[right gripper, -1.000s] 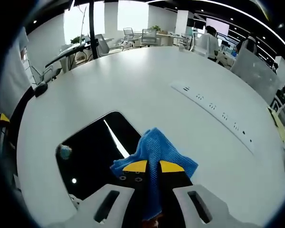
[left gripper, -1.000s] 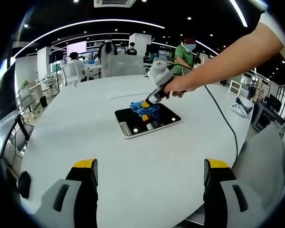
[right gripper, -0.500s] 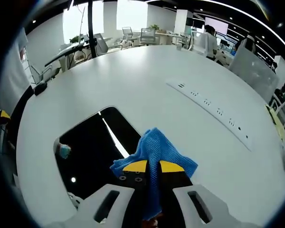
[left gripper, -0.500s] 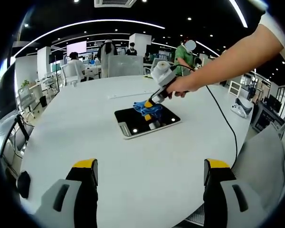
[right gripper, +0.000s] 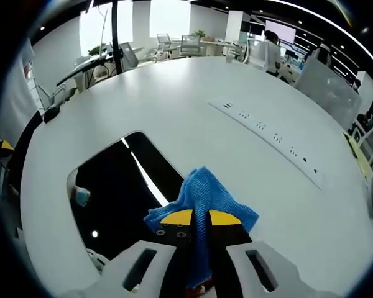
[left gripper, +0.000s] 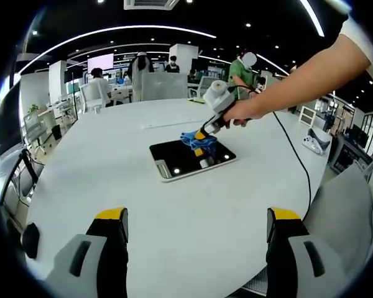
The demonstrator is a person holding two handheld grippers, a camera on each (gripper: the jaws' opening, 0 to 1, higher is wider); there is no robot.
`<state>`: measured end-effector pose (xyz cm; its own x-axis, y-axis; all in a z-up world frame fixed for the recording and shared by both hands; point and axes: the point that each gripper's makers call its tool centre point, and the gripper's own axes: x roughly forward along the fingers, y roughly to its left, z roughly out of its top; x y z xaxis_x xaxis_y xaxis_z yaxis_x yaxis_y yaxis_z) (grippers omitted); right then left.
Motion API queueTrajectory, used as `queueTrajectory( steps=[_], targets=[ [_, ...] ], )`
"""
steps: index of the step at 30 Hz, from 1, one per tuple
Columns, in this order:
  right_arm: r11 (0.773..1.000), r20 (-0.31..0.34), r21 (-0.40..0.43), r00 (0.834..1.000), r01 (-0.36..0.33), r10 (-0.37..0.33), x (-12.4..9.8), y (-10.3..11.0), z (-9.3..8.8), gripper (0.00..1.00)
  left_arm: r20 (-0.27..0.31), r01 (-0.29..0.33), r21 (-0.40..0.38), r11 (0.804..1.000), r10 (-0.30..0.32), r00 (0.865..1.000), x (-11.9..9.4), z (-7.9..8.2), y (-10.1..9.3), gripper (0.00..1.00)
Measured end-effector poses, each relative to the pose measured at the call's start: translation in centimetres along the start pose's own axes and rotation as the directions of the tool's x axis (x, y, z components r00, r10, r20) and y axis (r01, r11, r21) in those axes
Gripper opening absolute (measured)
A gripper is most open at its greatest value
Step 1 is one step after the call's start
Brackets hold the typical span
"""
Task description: Wipe the mirror surface with the cleaning cloth until all visible marks leave the cleaned area.
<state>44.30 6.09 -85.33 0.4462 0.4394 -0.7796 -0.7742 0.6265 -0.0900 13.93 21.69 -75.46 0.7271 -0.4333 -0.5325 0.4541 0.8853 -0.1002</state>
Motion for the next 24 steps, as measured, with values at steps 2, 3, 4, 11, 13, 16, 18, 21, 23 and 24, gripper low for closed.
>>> queueTrajectory(
  steps=[2, 3, 4, 11, 13, 16, 18, 21, 23, 24],
  targets=[
    [1.0, -0.001, 0.0, 1.0, 0.003, -0.003, -0.3, 0.0, -0.2, 0.03, 0.0, 0.001, -0.002, 1.0, -0.001, 1.0, 0.0, 0.0, 0.0, 0.93],
    [1.0, -0.002, 0.003, 1.0, 0.004, -0.004, -0.4, 0.0, -0.3, 0.03, 0.0, 0.002, -0.001, 1.0, -0.002, 1.0, 0.0, 0.0, -0.1, 0.93],
    [1.0, -0.002, 0.003, 1.0, 0.004, -0.004, -0.4, 0.0, -0.4, 0.03, 0.001, 0.0, 0.0, 1.0, 0.0, 1.0, -0.1, 0.0, -0.1, 0.93],
    [1.0, -0.01, 0.005, 1.0, 0.015, -0.015, -0.8, -0.8, -0.9, 0.03, 0.0, -0.003, -0.008, 1.0, 0.003, 1.0, -0.3, -0.1, 0.0, 0.93],
    [1.0, -0.012, 0.005, 1.0, 0.017, -0.017, -0.8, -0.9, -1.0, 0.03, 0.0, -0.003, -0.009, 1.0, 0.003, 1.0, -0.3, -0.2, 0.0, 0.93],
    [1.0, -0.015, 0.015, 1.0, 0.025, -0.025, -1.2, -1.1, -1.4, 0.03, 0.001, -0.003, -0.009, 1.0, 0.003, 1.0, -0.3, -0.1, 0.0, 0.93],
    [1.0, -0.018, 0.014, 0.999, 0.027, -0.027, -1.3, -1.5, -1.6, 0.03, 0.002, -0.004, -0.009, 1.0, 0.004, 1.0, -0.3, -0.1, 0.0, 0.93],
    [0.999, -0.02, 0.02, 0.999, 0.031, -0.031, -1.5, -1.6, -1.8, 0.03, 0.003, -0.002, -0.01, 1.0, 0.002, 1.0, -0.3, 0.0, -0.1, 0.93],
    [0.999, -0.022, 0.023, 0.999, 0.035, -0.035, -1.6, -1.8, -2.0, 0.03, 0.003, 0.001, -0.008, 1.0, -0.001, 1.0, -0.2, -0.1, -0.2, 0.93],
    [0.999, -0.022, 0.021, 0.999, 0.036, -0.035, -1.6, -1.9, -2.0, 0.03, 0.002, 0.0, -0.009, 1.0, 0.0, 1.0, -0.2, -0.1, -0.2, 0.93]
  ],
)
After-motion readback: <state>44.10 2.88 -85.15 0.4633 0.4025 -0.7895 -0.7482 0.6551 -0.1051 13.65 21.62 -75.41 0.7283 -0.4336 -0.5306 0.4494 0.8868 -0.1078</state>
